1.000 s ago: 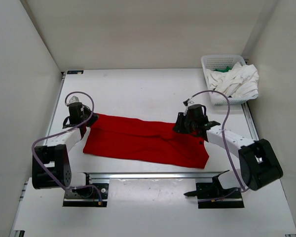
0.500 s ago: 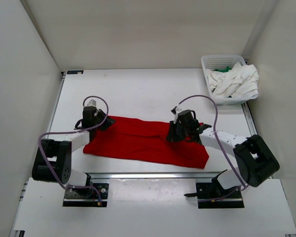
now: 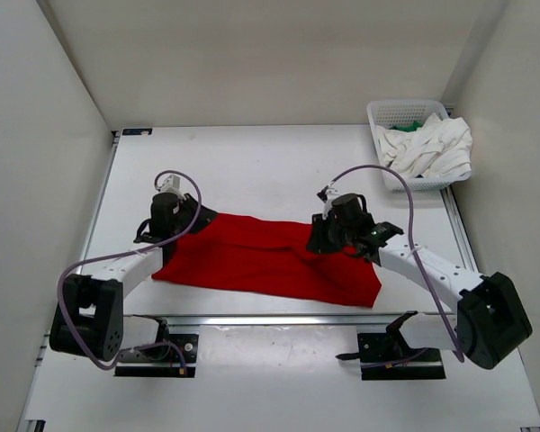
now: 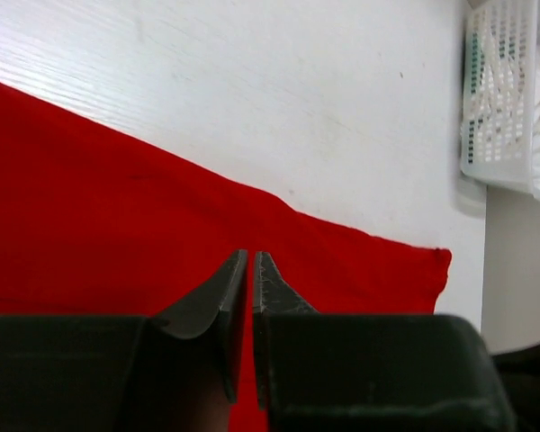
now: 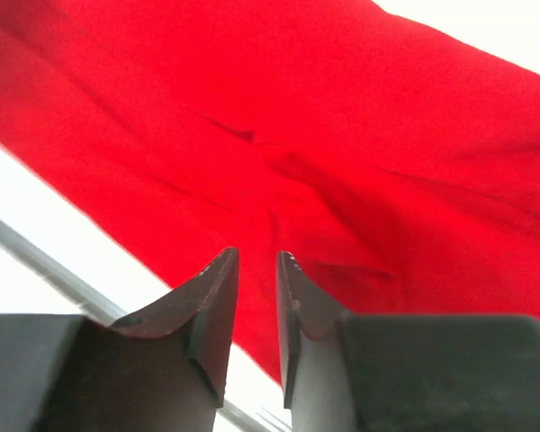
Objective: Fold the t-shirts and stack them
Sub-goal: Fold the other side of the tshirt into a rectangle
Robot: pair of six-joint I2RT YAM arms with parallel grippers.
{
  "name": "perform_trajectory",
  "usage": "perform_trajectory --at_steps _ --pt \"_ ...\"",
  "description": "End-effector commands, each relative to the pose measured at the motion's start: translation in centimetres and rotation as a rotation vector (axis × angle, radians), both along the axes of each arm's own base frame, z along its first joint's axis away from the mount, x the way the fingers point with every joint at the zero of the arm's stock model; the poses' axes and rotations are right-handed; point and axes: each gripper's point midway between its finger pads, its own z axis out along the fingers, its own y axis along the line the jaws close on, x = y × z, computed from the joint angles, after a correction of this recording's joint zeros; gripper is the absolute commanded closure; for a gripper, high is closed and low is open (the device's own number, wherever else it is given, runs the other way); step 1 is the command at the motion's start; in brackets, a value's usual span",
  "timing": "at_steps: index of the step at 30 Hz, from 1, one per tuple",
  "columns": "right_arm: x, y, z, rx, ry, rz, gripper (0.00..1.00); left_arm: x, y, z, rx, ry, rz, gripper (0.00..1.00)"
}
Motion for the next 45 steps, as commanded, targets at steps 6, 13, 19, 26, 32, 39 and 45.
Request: perform_trajectory --at_steps 6,13,19,26,32,39,45 --pt "2.1 -0.5 -2.1 -0.151 -0.023 0.033 0.71 -2.1 -1.4 -0.8 0.012 -0.016 -0.061 0.81" --pt "0.8 0.4 -3.6 -0.227 0.005 0.09 0.69 -2.9 -1.0 -1.6 0.011 -0.005 -0.063 0.81" --pt "0.4 0.0 -4.6 -0.285 0.022 0.096 0.72 -2.7 -0.8 -1.2 -0.006 -0.01 -0.055 0.81" --pt "0.2 -0.5 -5.5 -0.344 0.029 0.083 0.85 -2.6 -0.9 -1.1 -0.005 -0.016 -0.054 0.81" --pt "0.0 1.7 -3.7 -0.279 0.018 0.11 1.0 -2.8 -1.3 -0.7 -0.013 -0.021 -0.066 0.81" --pt "-2.3 4.3 -2.2 -0.165 0.104 0.176 1.0 -2.6 -1.8 0.1 -0.034 -0.037 -0.079 0.81" --pt "-3.3 4.3 -4.0 -0.172 0.183 0.193 0.96 -2.9 -1.6 -0.3 -0.052 -0.017 -0.082 0.81"
